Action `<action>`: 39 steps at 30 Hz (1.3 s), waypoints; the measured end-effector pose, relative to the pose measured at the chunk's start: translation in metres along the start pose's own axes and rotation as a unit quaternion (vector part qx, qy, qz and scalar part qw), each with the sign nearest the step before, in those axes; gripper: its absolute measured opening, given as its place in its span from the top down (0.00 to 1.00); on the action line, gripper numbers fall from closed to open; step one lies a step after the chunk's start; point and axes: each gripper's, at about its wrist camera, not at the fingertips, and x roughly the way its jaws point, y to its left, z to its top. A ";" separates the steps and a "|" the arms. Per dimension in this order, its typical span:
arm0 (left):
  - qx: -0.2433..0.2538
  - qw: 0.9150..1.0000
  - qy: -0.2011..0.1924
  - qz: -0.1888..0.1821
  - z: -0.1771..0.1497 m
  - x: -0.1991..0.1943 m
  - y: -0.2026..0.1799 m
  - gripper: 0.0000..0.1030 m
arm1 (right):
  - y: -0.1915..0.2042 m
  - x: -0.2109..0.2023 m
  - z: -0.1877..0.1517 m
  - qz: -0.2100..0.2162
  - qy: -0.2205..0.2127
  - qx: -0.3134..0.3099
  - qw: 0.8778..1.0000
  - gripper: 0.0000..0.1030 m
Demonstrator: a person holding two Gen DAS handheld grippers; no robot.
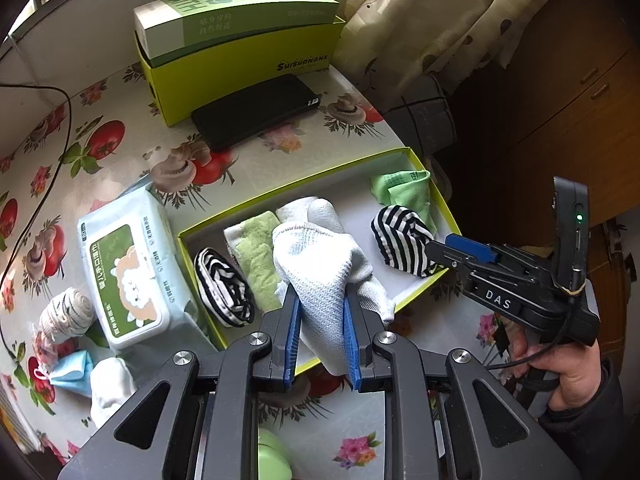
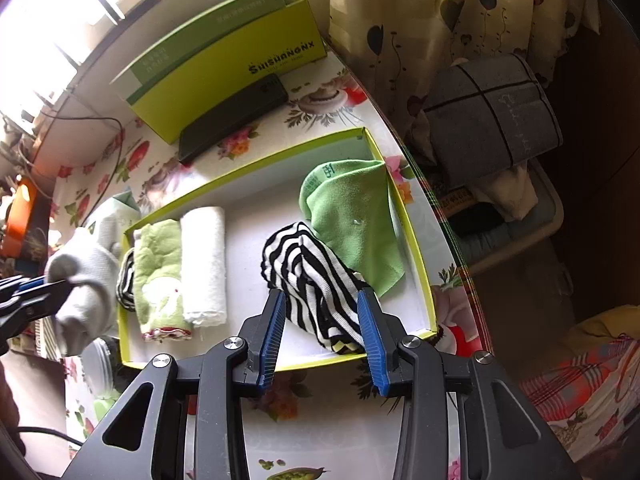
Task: Organize soft objects
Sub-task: 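Open the right tool to drop the striped sock while the left tool releases the white sock, then move both open tools back toward the remaining soft items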
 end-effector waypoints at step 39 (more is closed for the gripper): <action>-0.008 0.997 0.049 -0.057 0.020 0.050 -0.024 0.61 | 0.015 -0.033 -0.004 0.010 -0.020 0.003 1.000 0.64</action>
